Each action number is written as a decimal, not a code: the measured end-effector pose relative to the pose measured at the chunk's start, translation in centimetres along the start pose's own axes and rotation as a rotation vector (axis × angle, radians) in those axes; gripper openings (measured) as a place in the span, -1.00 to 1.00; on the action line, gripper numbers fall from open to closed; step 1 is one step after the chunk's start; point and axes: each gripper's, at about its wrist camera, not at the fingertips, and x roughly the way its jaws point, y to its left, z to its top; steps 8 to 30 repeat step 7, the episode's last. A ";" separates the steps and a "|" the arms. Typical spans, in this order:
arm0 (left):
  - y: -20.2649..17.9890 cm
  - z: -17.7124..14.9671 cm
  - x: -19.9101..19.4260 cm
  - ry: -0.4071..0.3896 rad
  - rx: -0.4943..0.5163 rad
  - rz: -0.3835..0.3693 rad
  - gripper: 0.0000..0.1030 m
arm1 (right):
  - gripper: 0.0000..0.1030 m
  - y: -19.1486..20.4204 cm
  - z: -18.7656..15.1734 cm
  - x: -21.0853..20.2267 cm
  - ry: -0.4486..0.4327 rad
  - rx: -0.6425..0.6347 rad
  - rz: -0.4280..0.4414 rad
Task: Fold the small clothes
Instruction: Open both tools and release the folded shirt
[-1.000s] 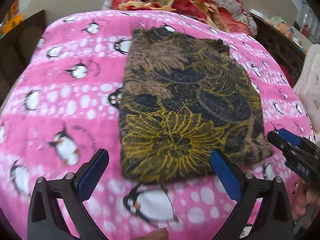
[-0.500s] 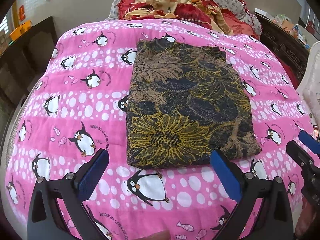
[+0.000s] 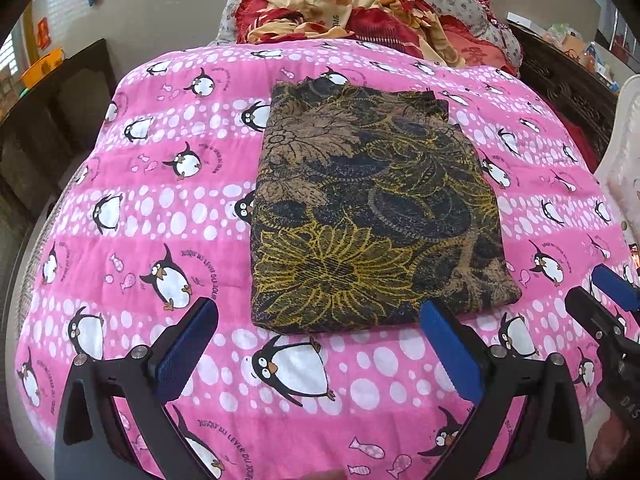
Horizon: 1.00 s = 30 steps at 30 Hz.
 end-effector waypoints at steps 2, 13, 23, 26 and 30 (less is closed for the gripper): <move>0.0 -0.1 0.0 -0.001 -0.001 -0.010 0.68 | 0.27 0.0 0.0 0.1 0.001 0.003 0.004; -0.1 -0.2 0.2 -0.002 -0.001 -0.022 0.68 | 0.27 0.2 -0.1 0.3 0.002 0.000 0.011; -0.1 -0.2 0.2 -0.002 -0.001 -0.022 0.68 | 0.27 0.2 -0.1 0.3 0.002 0.000 0.011; -0.1 -0.2 0.2 -0.002 -0.001 -0.022 0.68 | 0.27 0.2 -0.1 0.3 0.002 0.000 0.011; -0.1 -0.2 0.2 -0.002 -0.001 -0.022 0.68 | 0.27 0.2 -0.1 0.3 0.002 0.000 0.011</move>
